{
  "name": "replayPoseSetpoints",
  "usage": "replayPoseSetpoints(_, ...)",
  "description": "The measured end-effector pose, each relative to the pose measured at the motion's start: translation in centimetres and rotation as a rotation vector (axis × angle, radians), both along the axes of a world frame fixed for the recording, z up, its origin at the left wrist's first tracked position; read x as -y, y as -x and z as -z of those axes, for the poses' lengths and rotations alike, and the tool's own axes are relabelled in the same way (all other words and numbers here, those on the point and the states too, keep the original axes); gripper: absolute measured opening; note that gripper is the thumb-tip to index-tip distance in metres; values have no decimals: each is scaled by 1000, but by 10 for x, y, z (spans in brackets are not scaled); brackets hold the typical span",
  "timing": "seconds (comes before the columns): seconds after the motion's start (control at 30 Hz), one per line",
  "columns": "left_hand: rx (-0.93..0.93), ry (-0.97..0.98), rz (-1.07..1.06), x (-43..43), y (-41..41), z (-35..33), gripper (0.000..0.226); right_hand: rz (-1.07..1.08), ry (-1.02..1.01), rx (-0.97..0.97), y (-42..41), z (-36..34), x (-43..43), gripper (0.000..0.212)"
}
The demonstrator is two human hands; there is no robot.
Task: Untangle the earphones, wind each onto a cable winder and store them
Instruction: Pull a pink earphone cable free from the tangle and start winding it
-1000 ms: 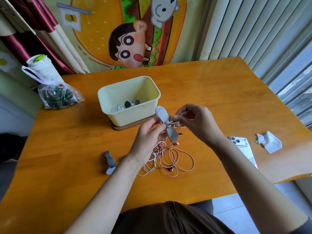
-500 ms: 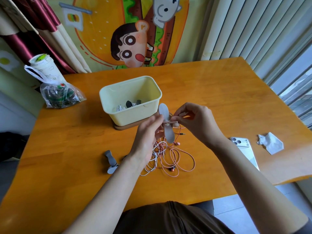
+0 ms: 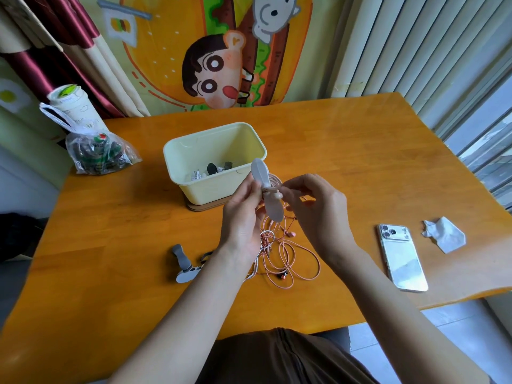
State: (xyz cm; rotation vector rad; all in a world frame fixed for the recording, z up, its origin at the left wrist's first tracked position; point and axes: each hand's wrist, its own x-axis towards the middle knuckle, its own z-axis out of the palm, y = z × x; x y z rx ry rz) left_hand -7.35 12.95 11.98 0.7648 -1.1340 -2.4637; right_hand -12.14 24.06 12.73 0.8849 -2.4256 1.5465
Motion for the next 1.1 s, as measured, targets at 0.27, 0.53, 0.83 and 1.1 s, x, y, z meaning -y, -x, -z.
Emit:
replayPoseSetpoints(0.27,-45,20,36,2,-3,0,40,-85,209,466,2,-11,0,13)
replayPoseSetpoints(0.53,-84,134,167,10,-6,-5,37,-38,-72,-140,5,7,-5,18)
replayPoseSetpoints(0.83,-51,81,167,7,-6,-1,42,-61,-82,-141,4,5,-4,16)
replayPoseSetpoints(1.1,-33,37,133,8,-5,1,44,-91,143,416,1,2,2,23)
